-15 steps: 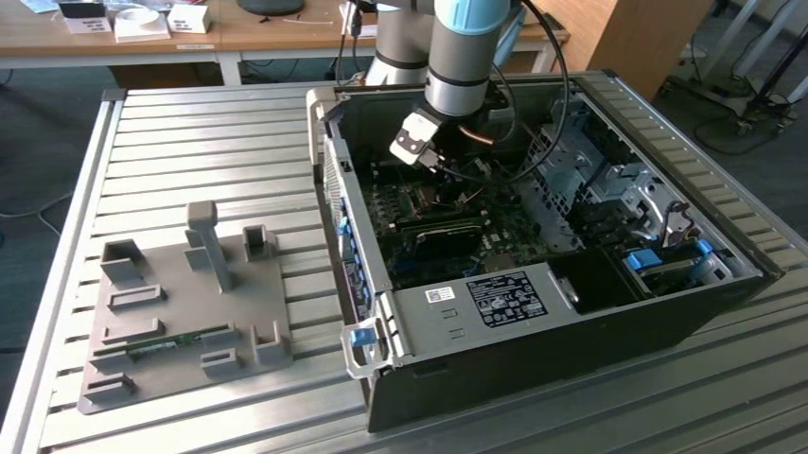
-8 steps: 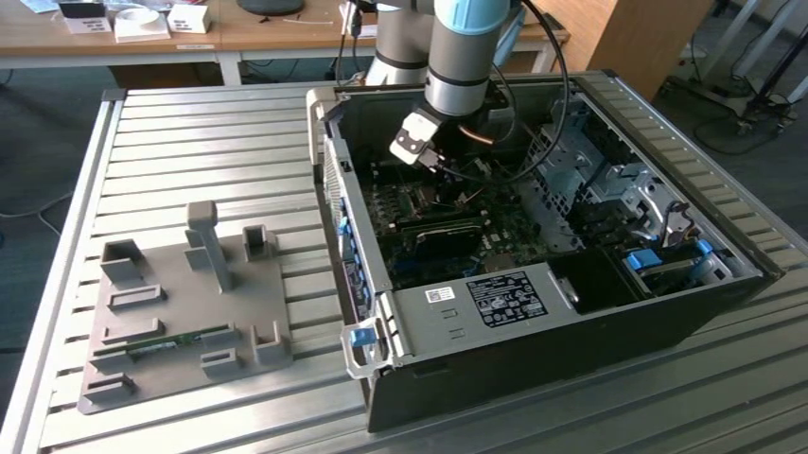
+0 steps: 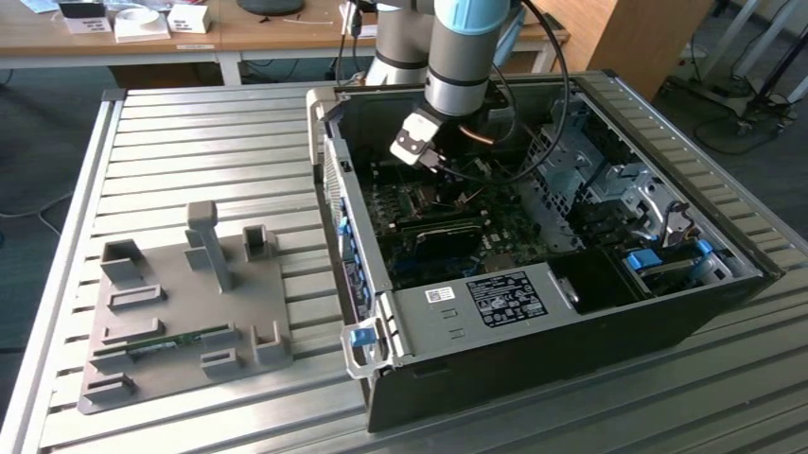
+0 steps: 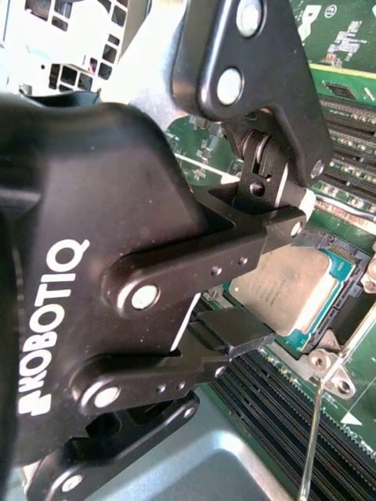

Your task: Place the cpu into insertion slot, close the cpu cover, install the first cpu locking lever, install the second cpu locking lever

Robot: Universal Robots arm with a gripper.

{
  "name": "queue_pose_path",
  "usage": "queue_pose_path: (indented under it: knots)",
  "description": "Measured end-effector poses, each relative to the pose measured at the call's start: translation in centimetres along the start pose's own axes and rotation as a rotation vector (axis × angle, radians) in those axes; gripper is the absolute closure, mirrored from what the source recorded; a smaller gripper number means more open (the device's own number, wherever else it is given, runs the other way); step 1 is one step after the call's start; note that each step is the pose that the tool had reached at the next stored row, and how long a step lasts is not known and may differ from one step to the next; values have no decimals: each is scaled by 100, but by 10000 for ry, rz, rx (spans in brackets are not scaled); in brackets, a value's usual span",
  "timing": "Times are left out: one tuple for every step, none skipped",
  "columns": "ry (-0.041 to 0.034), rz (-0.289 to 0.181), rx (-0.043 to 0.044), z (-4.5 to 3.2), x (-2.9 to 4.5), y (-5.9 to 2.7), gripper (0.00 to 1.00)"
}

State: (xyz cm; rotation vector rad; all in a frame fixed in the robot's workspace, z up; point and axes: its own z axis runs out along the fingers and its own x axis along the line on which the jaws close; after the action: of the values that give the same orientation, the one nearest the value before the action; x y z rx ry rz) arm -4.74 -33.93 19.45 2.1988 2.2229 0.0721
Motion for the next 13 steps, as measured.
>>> queue_pose_path:
  knots:
    - [2,-35,0,0,-1,0,46]
    - [3,-65,1,0,-2,0,46]
    - [4,-83,1,0,-3,0,46]
    - [5,-90,2,0,-3,0,46]
    - [5,-92,1,1,-3,0,46]
    - [4,-93,2,2,-4,0,46]
    - [4,-93,2,4,-4,-1,46]
    - [2,-93,4,6,-5,-1,46]
    - [1,-94,5,7,-5,-1,46]
    - [0,-93,5,8,-5,-1,46]
    - [0,-94,4,9,-5,-1,46]
    - [2,-93,4,10,-5,-1,46]
    - [3,-93,3,11,-6,-1,46]
